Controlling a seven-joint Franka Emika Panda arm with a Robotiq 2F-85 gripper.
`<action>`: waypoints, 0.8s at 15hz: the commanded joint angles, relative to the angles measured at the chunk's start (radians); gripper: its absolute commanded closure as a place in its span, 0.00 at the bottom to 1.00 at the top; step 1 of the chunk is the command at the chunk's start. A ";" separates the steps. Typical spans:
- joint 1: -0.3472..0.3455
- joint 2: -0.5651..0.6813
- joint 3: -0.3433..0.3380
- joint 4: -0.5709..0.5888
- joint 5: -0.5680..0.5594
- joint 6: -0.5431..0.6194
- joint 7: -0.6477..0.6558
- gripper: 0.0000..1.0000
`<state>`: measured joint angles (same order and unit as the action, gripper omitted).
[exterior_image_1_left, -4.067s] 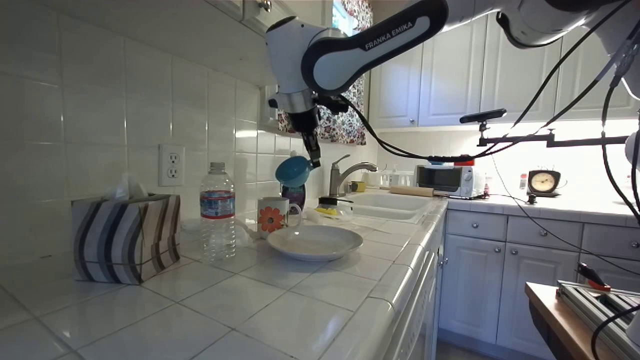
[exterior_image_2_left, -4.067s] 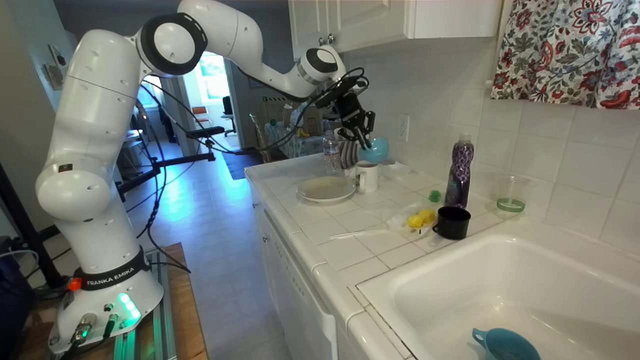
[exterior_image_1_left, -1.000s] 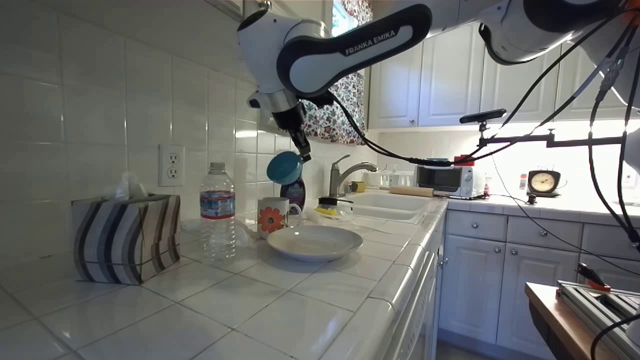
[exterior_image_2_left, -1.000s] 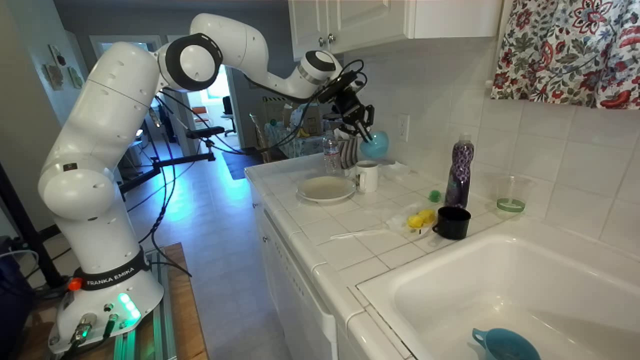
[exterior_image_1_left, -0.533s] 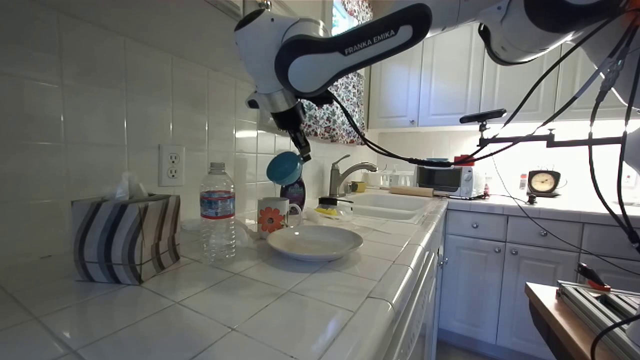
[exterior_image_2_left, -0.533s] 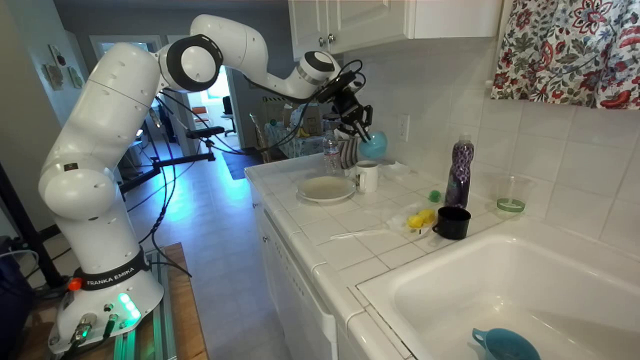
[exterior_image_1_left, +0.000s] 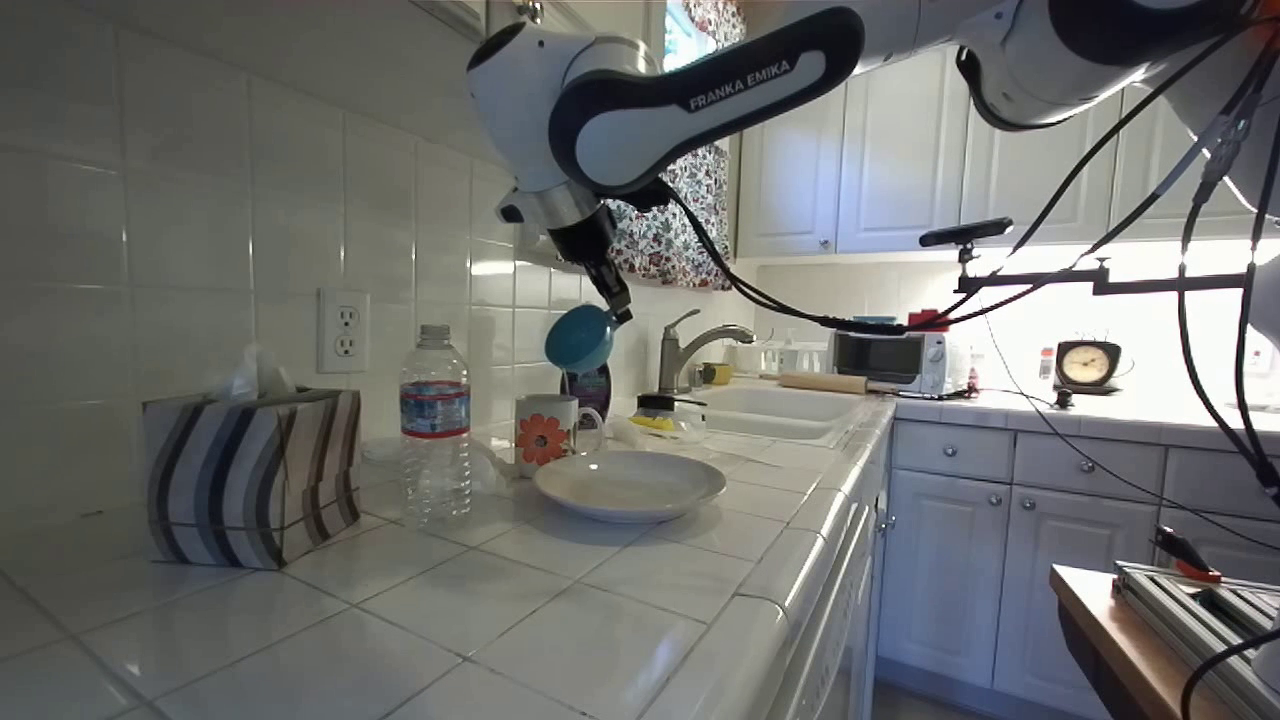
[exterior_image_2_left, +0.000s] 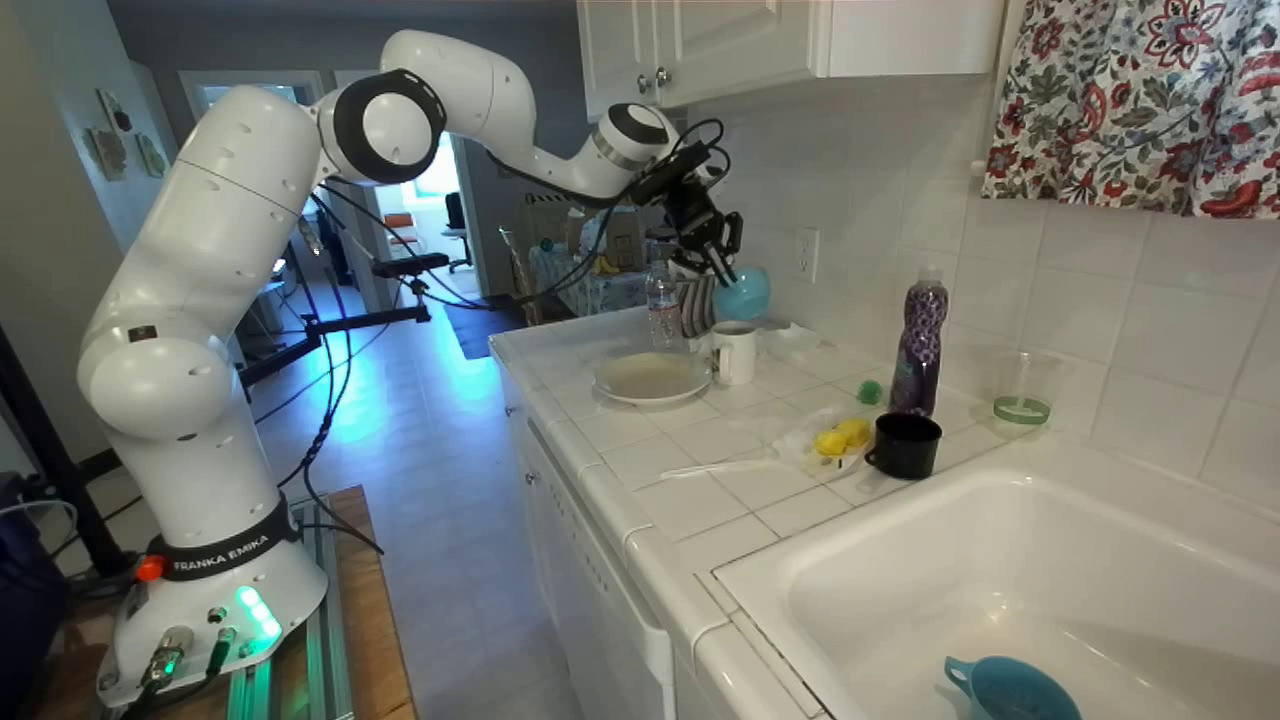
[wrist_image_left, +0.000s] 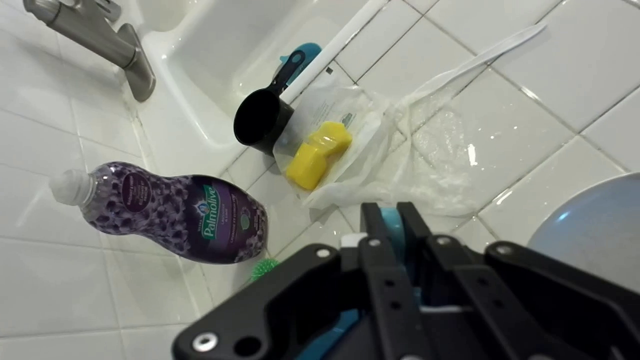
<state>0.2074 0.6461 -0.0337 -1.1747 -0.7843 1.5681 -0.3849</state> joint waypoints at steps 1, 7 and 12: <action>0.007 0.026 0.008 0.045 -0.054 -0.054 -0.032 0.97; 0.011 0.038 0.011 0.055 -0.096 -0.057 -0.036 0.97; 0.014 0.047 0.012 0.062 -0.123 -0.064 -0.039 0.97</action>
<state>0.2168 0.6595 -0.0299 -1.1693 -0.8590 1.5430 -0.3966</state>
